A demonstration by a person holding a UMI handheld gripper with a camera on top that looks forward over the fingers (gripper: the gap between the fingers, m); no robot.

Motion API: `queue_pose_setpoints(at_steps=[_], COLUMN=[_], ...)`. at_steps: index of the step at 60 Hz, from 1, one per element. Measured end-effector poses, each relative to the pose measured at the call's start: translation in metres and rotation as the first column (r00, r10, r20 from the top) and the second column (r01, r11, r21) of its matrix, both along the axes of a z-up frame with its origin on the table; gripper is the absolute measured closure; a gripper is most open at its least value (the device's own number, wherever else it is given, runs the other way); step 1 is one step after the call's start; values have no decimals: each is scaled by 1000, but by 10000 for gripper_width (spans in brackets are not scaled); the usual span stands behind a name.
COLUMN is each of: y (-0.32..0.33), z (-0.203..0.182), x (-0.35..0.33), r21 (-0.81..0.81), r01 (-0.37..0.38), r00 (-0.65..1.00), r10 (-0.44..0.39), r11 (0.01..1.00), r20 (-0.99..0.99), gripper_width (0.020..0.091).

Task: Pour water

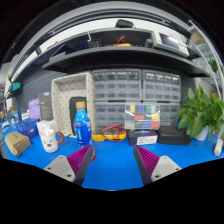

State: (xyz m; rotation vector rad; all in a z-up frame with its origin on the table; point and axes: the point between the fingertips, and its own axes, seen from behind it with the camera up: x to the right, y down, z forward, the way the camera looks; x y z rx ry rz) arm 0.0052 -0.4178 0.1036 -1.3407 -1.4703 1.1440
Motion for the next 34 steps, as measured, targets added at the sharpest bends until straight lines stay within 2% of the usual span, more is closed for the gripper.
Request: queue_pose_setpoints(at_steps=[13, 34], y=[45, 73], z=[8, 21], x=[26, 55], r21=[12, -6], r01=[96, 147], r00=[995, 989], r10=[-96, -147], r11=[995, 989], r20=[-18, -31], gripper_width=[276, 286])
